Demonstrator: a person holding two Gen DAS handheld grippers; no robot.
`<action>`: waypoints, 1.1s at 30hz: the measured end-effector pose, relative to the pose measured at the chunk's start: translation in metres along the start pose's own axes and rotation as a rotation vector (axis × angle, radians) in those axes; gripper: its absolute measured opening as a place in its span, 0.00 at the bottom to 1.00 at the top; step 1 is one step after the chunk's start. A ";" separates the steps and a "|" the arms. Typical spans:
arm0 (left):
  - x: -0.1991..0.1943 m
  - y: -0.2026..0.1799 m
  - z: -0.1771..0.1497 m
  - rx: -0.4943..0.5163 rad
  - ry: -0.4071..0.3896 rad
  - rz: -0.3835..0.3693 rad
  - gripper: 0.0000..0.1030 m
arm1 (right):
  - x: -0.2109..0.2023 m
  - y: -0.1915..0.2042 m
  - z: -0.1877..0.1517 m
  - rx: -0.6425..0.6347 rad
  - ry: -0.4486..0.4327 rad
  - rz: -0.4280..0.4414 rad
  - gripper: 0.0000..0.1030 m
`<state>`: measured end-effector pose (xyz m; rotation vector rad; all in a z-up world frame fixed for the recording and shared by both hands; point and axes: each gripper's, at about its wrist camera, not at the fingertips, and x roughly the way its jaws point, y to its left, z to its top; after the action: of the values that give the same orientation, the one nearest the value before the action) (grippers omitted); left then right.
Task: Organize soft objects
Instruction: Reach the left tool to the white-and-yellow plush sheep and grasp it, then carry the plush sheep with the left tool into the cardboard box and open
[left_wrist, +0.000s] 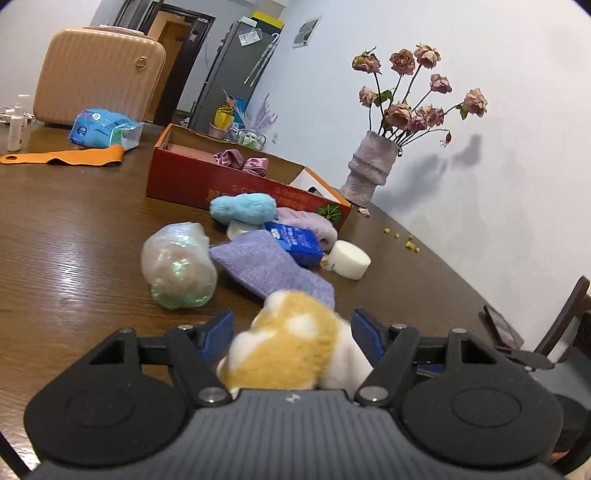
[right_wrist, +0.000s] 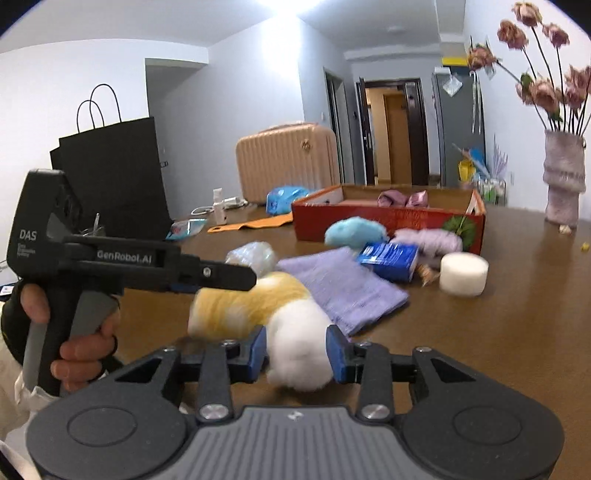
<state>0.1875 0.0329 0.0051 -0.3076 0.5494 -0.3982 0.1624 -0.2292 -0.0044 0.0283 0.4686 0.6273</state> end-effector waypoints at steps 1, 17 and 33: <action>-0.001 0.002 -0.002 0.003 0.005 0.014 0.68 | -0.002 0.002 -0.001 0.001 -0.004 0.006 0.34; -0.022 0.025 -0.031 -0.062 0.010 0.129 0.53 | 0.044 0.001 0.006 0.022 0.085 0.078 0.51; 0.001 0.034 -0.004 -0.116 0.017 0.000 0.46 | 0.057 0.013 0.008 0.099 0.108 -0.001 0.49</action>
<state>0.1956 0.0618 -0.0116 -0.4160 0.5904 -0.3702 0.1989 -0.1855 -0.0187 0.0884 0.6040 0.6058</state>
